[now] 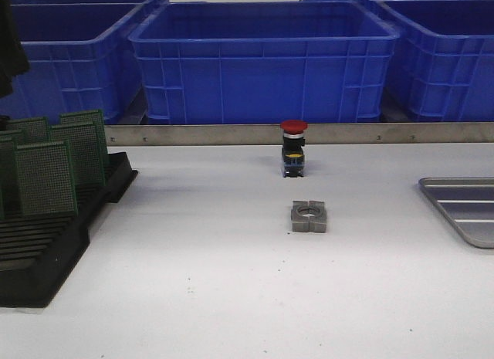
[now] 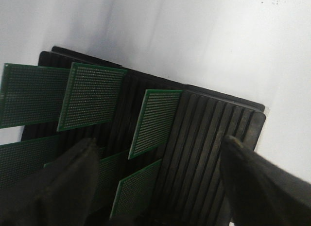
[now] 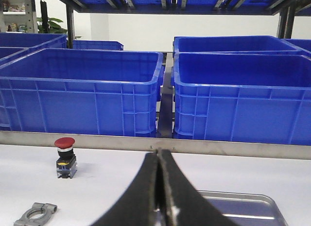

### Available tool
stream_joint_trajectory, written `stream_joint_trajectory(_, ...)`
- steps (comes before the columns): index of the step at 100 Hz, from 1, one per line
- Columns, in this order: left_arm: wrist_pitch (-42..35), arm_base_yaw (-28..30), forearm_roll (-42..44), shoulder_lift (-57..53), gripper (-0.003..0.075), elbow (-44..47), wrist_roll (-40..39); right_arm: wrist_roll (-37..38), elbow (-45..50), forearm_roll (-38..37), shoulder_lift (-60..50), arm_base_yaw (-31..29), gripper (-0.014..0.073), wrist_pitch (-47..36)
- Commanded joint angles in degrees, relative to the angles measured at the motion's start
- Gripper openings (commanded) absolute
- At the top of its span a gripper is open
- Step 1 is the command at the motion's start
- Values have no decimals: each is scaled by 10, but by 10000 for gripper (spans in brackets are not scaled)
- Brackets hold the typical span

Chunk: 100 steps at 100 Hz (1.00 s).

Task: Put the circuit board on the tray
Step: 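Lower the left gripper into the black rack and grasp a green circuit board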

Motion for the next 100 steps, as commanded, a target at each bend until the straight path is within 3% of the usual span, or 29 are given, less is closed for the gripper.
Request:
stream_joint_trajectory(1, 20, -3, -23, -8, 493, -18, 15, -2, 3, 1, -10, 1, -68, -47)
stream_joint_trajectory(75, 9, -3, -23, 114, 488, -18, 53, -2, 3, 1, -10, 1, -68, -47)
stream_joint_trajectory(87, 7, -3, -24, 115, 379, -18, 53, -2, 3, 1, -10, 1, -68, -47)
stream_joint_trajectory(100, -3, -3, -27, 115, 122, -18, 53, -2, 3, 1, -10, 1, -68, -47)
